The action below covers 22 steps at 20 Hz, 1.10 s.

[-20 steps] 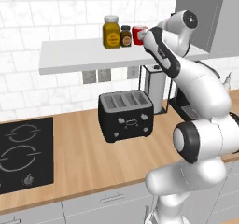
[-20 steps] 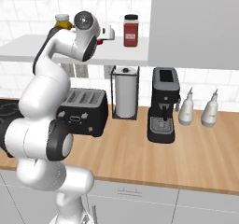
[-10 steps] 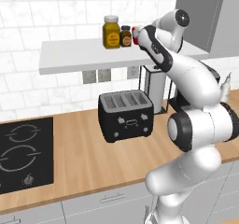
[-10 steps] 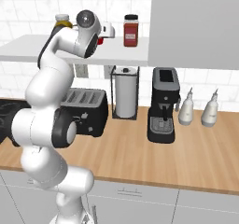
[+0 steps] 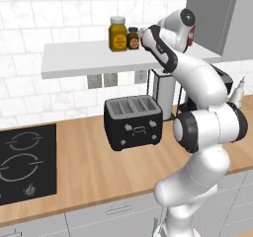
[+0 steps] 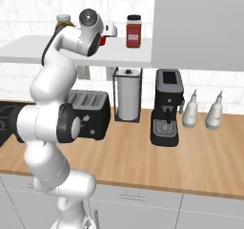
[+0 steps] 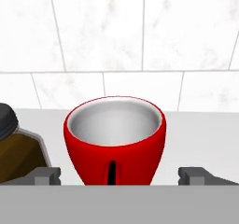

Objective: Gather all objects into one cabinet and sort the glasses and bowls to opposite sides.

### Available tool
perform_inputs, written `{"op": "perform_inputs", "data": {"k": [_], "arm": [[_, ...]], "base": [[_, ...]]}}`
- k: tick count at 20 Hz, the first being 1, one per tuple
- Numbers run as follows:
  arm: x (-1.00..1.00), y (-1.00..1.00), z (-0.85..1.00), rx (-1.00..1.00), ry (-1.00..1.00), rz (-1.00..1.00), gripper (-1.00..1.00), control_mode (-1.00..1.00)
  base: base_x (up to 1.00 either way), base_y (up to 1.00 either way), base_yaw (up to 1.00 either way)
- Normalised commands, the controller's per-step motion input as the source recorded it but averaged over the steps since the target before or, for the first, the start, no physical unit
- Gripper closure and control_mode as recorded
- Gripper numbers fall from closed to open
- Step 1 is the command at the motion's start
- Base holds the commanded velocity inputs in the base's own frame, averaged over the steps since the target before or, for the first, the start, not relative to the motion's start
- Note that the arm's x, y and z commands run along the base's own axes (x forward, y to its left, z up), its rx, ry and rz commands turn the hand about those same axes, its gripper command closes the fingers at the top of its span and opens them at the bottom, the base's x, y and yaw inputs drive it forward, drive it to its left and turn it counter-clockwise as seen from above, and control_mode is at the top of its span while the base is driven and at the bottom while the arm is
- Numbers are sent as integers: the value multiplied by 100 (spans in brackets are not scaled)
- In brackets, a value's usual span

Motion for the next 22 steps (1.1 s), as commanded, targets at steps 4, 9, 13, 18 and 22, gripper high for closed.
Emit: {"op": "perform_inputs", "data": {"k": [4, 9, 13, 18, 22], "arm": [[0, 0, 0, 0, 0, 0, -100, -100], [0, 0, 0, 0, 0, 0, -100, -100], [-2, 0, 0, 0, 0, 0, -100, -100], [-12, 0, -4, 0, 0, 0, -100, -100], [-5, 0, -5, 0, 0, 0, -100, -100]], "base": [[0, 0, 0], [0, 0, 0], [0, 0, 0], [0, 0, 0], [0, 0, 0]]}}
